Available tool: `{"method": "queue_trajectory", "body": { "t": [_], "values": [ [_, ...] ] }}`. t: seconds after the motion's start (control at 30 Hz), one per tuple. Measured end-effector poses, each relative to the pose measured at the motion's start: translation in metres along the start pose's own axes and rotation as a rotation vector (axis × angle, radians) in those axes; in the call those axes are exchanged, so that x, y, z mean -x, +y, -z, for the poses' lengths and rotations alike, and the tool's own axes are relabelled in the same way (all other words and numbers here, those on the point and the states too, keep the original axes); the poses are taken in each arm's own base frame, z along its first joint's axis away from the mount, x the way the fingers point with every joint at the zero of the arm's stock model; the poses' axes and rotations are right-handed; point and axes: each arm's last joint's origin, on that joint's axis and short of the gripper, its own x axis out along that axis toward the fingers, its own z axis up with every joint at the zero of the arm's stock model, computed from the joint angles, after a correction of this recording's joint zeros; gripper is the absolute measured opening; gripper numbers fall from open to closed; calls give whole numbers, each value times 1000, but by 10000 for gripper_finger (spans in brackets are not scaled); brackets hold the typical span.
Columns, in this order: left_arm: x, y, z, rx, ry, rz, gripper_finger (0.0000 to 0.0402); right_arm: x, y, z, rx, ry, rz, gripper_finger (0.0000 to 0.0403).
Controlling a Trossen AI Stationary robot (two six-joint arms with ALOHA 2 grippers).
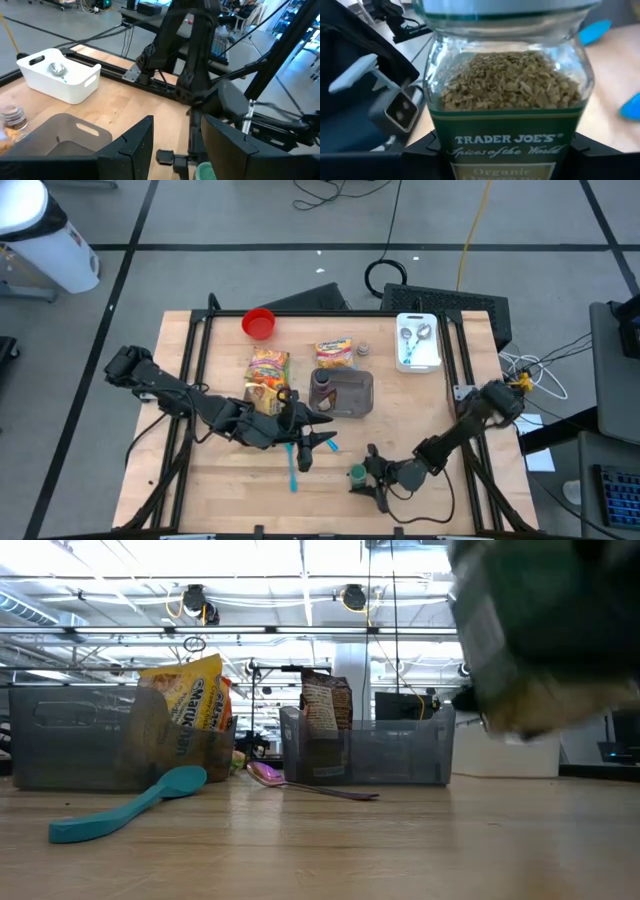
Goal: Pick & Place Food Item
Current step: Put the green spice bottle into the right black bin
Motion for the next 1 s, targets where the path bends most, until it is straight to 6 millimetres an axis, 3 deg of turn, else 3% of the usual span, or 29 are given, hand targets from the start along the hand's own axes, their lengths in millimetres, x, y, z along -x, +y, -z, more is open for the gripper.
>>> {"method": "queue_trajectory", "body": {
  "t": [0.27, 0.47, 0.7, 0.83, 1.0],
  "values": [
    [-3, 8, -9, -33, 38, 150, 175, 41, 0, -92, -48, -83, -1, 194],
    [-2, 30, -29, 50, 76, 262, 175, 72, -15, -160, -103, -145, 78, 194],
    [-11, 66, -50, 93, 107, 373, 175, 62, -30, -231, -49, -103, 80, 194],
    [-5, 78, -78, 15, 200, 376, 175, 55, -37, -245, -53, -107, 78, 194],
    [21, 81, -123, -137, 228, 332, 175, 49, -45, -242, -91, -86, 106, 194]
  ]
}}
